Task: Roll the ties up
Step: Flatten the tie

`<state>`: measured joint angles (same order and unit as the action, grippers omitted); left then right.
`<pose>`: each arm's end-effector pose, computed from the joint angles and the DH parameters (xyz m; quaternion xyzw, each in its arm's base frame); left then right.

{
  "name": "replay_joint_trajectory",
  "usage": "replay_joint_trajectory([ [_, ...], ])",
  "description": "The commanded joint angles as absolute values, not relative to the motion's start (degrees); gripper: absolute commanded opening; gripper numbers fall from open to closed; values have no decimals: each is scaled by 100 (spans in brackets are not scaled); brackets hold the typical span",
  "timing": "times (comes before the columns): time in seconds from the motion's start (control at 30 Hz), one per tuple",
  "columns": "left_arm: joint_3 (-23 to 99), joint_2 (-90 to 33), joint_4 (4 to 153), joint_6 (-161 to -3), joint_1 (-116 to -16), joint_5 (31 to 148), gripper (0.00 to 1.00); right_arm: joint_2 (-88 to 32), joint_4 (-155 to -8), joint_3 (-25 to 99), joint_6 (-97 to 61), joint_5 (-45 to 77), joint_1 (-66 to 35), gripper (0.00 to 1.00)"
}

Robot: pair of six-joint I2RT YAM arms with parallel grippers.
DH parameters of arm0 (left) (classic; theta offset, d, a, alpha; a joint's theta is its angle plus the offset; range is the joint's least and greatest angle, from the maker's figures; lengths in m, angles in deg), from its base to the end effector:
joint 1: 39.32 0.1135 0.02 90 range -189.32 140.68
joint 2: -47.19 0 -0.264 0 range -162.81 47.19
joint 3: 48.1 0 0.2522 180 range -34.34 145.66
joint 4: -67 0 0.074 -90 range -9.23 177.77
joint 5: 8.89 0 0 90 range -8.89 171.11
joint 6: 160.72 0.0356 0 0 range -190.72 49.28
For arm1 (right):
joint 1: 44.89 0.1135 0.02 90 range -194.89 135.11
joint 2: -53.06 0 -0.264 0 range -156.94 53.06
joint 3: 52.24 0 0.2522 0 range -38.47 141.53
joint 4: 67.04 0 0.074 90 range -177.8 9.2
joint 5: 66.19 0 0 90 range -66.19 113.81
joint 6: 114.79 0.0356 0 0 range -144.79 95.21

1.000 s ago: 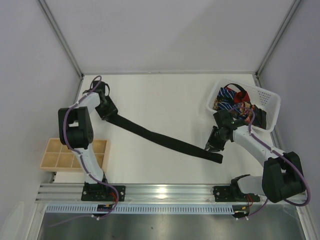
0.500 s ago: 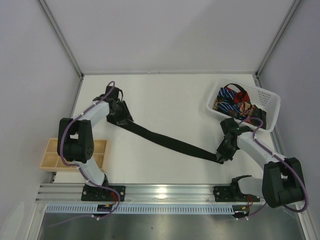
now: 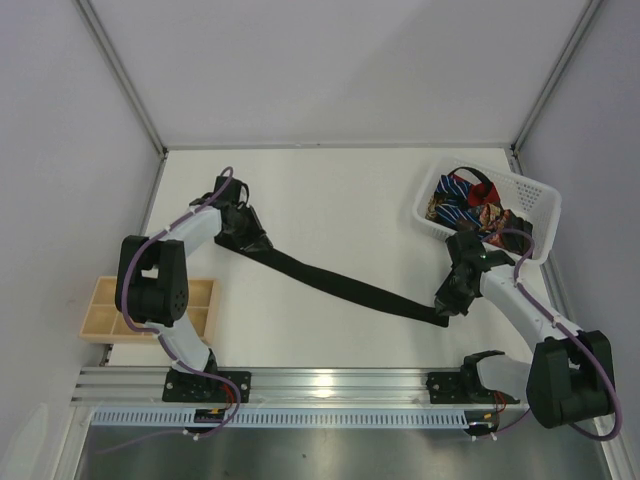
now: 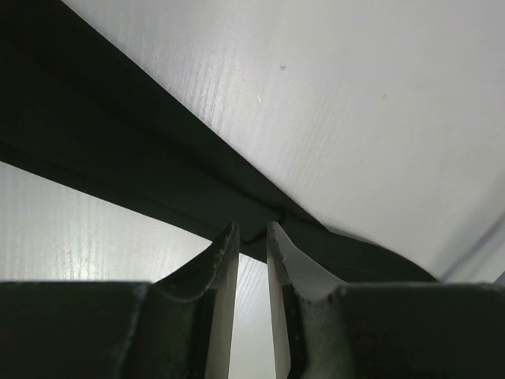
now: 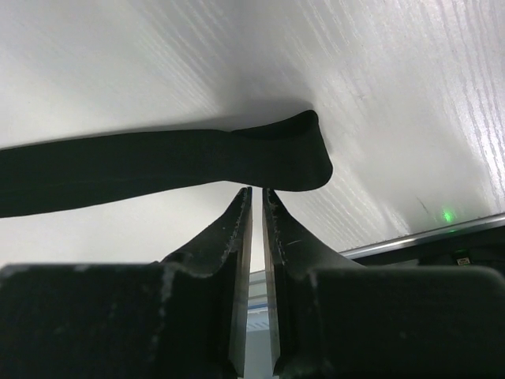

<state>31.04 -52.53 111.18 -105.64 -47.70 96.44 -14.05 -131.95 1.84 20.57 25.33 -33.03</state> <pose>0.3418 -0.0599 0.1871 -0.1936 0.9480 -0.2009 0.1532 0.1821 0.0373 0.1927 0.2879 0.9518 0.0387 0.0985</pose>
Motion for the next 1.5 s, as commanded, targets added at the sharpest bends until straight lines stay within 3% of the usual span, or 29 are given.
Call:
replay_joint_trajectory([
  [0.0,2991,-5133,10916,-10676,-4793,9939,25,-1409,-13257,240,2056,2557,-3381,15],
  [0.47,3105,-4914,11179,-10403,-4820,10045,21,-2051,-12369,-279,1924,2548,-3574,15],
  [0.77,3175,-5791,11152,-10579,-4820,9993,3,-1813,-12553,-112,1898,2434,-3539,15],
  [1.13,4001,-6768,11864,-10351,-4293,9421,1,-2121,-12298,300,1942,2144,-2863,16],
  [1.47,4213,-6698,11979,-10148,-3748,9359,2,-2578,-12211,942,1731,1995,-2564,17],
])
